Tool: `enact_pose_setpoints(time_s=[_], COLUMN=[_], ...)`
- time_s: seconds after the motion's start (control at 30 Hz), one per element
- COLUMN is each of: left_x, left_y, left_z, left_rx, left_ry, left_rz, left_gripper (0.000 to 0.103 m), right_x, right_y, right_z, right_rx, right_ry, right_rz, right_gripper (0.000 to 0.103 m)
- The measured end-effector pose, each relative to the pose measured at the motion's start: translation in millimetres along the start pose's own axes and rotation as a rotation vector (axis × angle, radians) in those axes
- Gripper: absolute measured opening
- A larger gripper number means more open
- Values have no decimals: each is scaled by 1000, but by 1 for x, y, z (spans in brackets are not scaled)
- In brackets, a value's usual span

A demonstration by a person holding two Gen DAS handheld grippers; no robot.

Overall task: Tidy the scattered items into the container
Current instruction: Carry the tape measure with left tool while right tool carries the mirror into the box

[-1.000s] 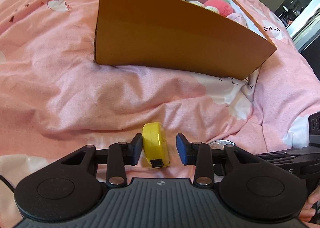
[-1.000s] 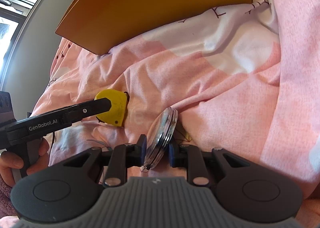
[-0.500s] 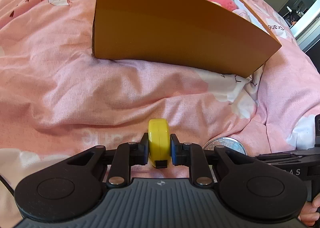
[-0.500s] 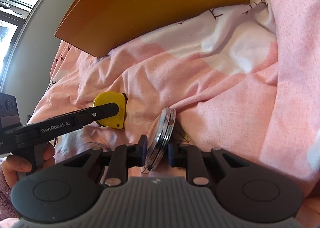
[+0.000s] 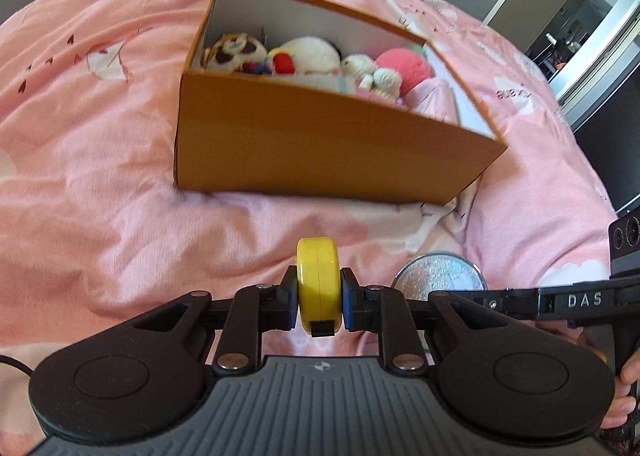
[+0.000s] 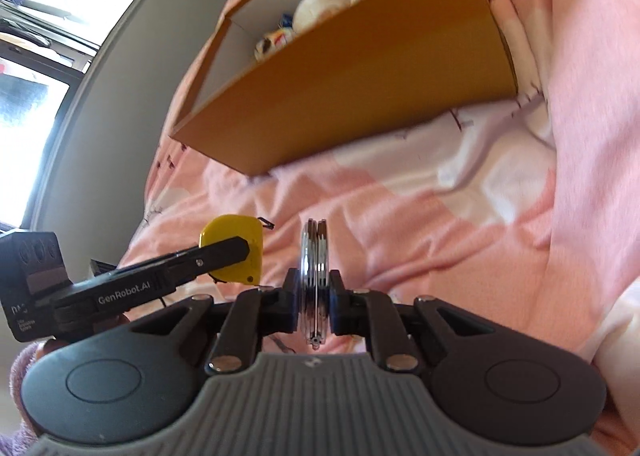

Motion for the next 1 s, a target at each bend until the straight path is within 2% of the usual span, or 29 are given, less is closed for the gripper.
enact_pose_setpoints(time_s=[0.17, 0.33, 0.53, 0.7, 0.83, 1.0], left_x=[8, 16, 24, 27, 28, 28], left_y=[-27, -56, -91, -112, -116, -115], left_z=[-16, -27, -37, -34, -24, -9], left_rx=[42, 89, 148, 168, 155, 128], left_ry=[19, 3, -8, -14, -13, -23], left_rz=[39, 98, 147, 169, 178, 185], left_gripper=[23, 23, 23, 23, 23, 23], right_x=[-24, -46, -65, -58, -37, -17], right_y=[-36, -77, -121, -149, -160, -160], right_z=[-23, -42, -47, -20, 3, 30], right_rx=[83, 171, 246, 233, 186, 115], right_ry=[2, 14, 44, 116, 158, 134], right_rz=[-75, -156, -239, -254, -227, -155], right_gripper=[15, 15, 15, 15, 15, 15])
Point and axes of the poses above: each gripper's, at about its wrist camera, not at the fingertips, and z roughly the way its jaws point, x to its right, y to its underside, the point moved 7 cm from there along z, roughly the way its jaws point, and after that the axes turned 1 degree about -x, right-handed, at the moved point
